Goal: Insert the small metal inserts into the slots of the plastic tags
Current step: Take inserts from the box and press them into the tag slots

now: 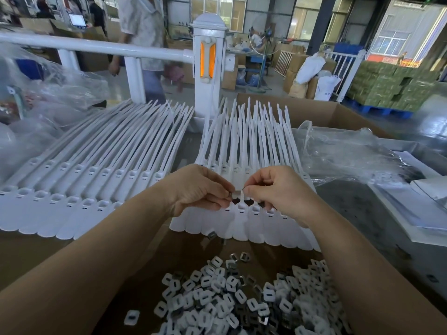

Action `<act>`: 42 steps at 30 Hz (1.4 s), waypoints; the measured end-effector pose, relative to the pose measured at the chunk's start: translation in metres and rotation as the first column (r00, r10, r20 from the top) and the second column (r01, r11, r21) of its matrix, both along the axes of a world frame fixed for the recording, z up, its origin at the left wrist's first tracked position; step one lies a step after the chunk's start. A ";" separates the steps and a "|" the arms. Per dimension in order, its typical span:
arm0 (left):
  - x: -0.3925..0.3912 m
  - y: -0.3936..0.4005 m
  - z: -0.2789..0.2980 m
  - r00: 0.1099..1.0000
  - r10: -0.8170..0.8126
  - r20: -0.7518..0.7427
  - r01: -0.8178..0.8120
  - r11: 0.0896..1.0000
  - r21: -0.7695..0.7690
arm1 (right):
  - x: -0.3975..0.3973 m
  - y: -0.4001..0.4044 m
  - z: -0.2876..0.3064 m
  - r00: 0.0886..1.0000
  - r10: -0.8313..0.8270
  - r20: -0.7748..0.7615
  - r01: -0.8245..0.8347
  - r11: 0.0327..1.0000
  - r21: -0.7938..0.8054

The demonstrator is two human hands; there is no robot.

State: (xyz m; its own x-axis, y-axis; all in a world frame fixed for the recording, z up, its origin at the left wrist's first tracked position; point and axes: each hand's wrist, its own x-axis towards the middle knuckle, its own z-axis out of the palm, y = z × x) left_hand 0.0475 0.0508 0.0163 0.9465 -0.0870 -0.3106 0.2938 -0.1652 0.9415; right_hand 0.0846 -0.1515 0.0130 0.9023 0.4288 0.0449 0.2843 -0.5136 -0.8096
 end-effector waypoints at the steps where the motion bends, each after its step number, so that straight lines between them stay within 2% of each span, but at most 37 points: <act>1: 0.000 0.000 -0.001 1.000 0.010 0.022 -0.011 0.999 0.039 | 0.001 -0.001 -0.001 1.000 -0.024 -0.015 0.024 0.999 -0.027; 6: 0.000 -0.005 -0.004 0.997 0.018 0.076 -0.030 0.985 0.168 | 0.000 0.002 -0.003 0.999 -0.037 -0.007 0.035 0.984 -0.175; 19: -0.001 -0.007 -0.005 0.998 0.003 0.069 -0.016 0.981 0.196 | -0.007 0.015 -0.011 0.999 -0.011 0.044 0.025 0.937 -0.347; 29: -0.001 -0.006 -0.004 0.997 0.017 0.072 -0.029 0.985 0.170 | -0.003 0.009 -0.008 0.999 -0.041 -0.022 0.034 0.963 -0.267; 37: 0.000 -0.007 -0.003 0.994 0.012 0.111 -0.026 0.992 0.122 | -0.001 0.006 -0.001 0.990 -0.076 -0.119 0.072 0.997 -0.037; 42: 0.000 -0.007 -0.002 0.991 -0.002 0.133 -0.010 0.996 0.089 | -0.004 0.008 0.001 0.992 -0.057 -0.110 0.058 0.998 0.012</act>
